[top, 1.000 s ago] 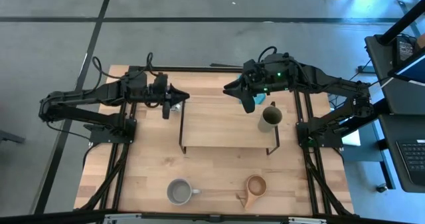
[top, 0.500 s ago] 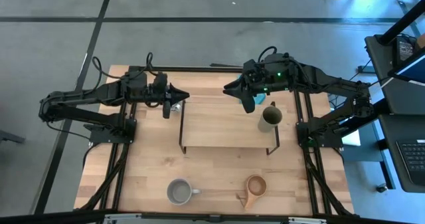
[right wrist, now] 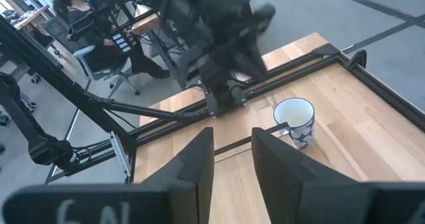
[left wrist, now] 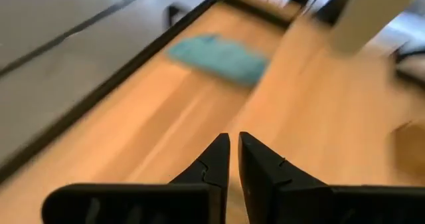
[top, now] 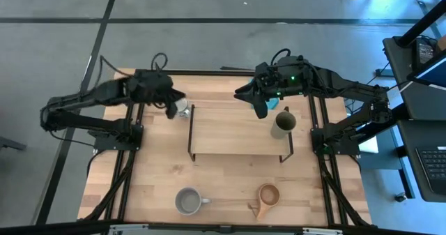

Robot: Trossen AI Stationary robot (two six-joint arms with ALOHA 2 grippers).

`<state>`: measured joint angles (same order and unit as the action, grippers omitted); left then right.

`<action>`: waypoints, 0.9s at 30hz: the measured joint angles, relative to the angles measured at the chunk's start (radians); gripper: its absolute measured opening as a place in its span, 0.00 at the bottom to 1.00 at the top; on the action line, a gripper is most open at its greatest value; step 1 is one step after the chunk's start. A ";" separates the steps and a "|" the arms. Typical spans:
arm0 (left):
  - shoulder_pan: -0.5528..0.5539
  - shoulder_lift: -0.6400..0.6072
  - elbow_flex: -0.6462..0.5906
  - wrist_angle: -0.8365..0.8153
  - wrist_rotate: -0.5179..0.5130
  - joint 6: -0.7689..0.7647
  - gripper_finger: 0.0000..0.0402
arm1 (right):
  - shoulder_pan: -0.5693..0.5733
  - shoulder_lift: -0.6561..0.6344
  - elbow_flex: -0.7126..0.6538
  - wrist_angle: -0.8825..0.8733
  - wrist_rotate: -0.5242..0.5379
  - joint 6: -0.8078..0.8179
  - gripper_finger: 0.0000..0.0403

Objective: Stack small to large cups/mugs on shelf
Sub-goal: Put the blue patterned mug on the shelf

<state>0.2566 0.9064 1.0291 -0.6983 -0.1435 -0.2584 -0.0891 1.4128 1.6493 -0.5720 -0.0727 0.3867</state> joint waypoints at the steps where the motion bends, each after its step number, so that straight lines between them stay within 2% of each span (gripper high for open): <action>1: 0.021 0.010 0.040 -0.075 -0.008 0.040 0.07 | 0.000 0.000 0.000 0.000 0.000 0.000 0.26; 6: 0.120 0.066 0.221 -0.367 -0.035 0.096 0.07 | 0.000 0.000 0.000 0.000 0.000 0.000 0.26; 9: 0.189 0.089 0.248 -0.468 -0.024 0.087 0.07 | 0.000 0.000 0.000 0.000 0.000 -0.001 0.26; 14: 0.282 0.157 0.211 -0.507 0.053 0.187 0.07 | 0.000 0.000 0.000 0.000 0.000 0.000 0.26; 18: 0.332 0.225 0.184 -0.501 0.057 0.316 0.07 | 0.000 0.000 0.000 0.000 0.001 -0.001 0.26; 27: 0.359 0.354 0.177 -0.444 0.090 0.585 0.07 | 0.000 0.000 0.000 0.000 0.000 -0.001 0.26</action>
<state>0.6158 1.2600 1.2057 -1.1418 -0.0533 0.3267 -0.0891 1.4124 1.6493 -0.5724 -0.0723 0.3859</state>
